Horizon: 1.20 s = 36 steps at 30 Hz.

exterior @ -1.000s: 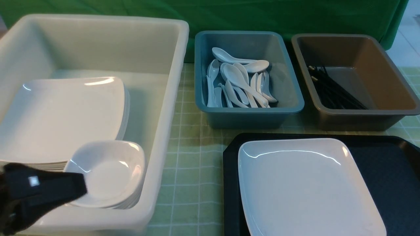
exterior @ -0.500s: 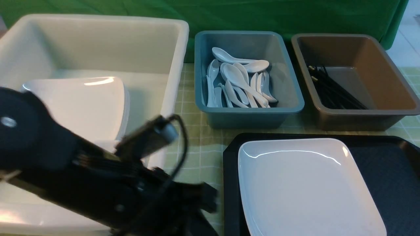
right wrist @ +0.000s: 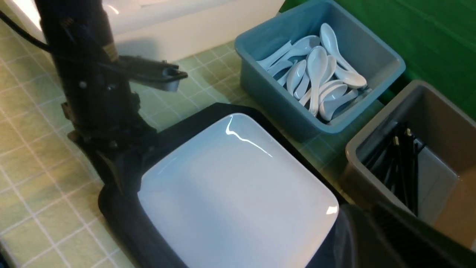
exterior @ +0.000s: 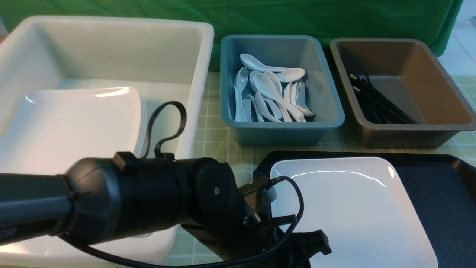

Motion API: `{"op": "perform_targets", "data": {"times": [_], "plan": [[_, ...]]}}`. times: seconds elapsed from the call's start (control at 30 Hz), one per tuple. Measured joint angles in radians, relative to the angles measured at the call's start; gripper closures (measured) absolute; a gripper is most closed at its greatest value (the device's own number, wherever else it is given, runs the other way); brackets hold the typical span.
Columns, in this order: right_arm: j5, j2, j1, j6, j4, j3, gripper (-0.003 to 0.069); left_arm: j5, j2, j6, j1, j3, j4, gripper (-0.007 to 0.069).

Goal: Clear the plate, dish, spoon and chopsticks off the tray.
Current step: Use the left arm to grab a plate from the dinner plate

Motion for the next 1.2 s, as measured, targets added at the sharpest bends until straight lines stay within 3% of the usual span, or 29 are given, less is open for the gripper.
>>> {"op": "perform_targets", "data": {"times": [0.23, 0.7, 0.97, 1.07, 1.2], "plan": [[-0.003, 0.000, 0.000, -0.010, -0.001, 0.000, 0.0608, -0.107, 0.079, -0.028, -0.032, -0.002, -0.009, 0.0227], [-0.006, 0.000, 0.000, -0.010, -0.001, 0.000, 0.0589, -0.324, 0.142, -0.045, -0.048, -0.008, -0.019, 0.0237], [-0.007, 0.000, 0.000, -0.010, -0.001, 0.000, 0.0587, -0.374, 0.156, -0.046, -0.048, -0.008, 0.000, 0.0351], [-0.008, 0.000, 0.000, -0.010, -0.001, 0.000, 0.0586, -0.389, 0.160, -0.052, -0.048, -0.007, 0.000, 0.0509], [-0.008, 0.000, 0.000, -0.001, -0.001, 0.000, 0.0585, -0.430, 0.153, -0.050, -0.049, -0.012, -0.004, 0.0581]]}}
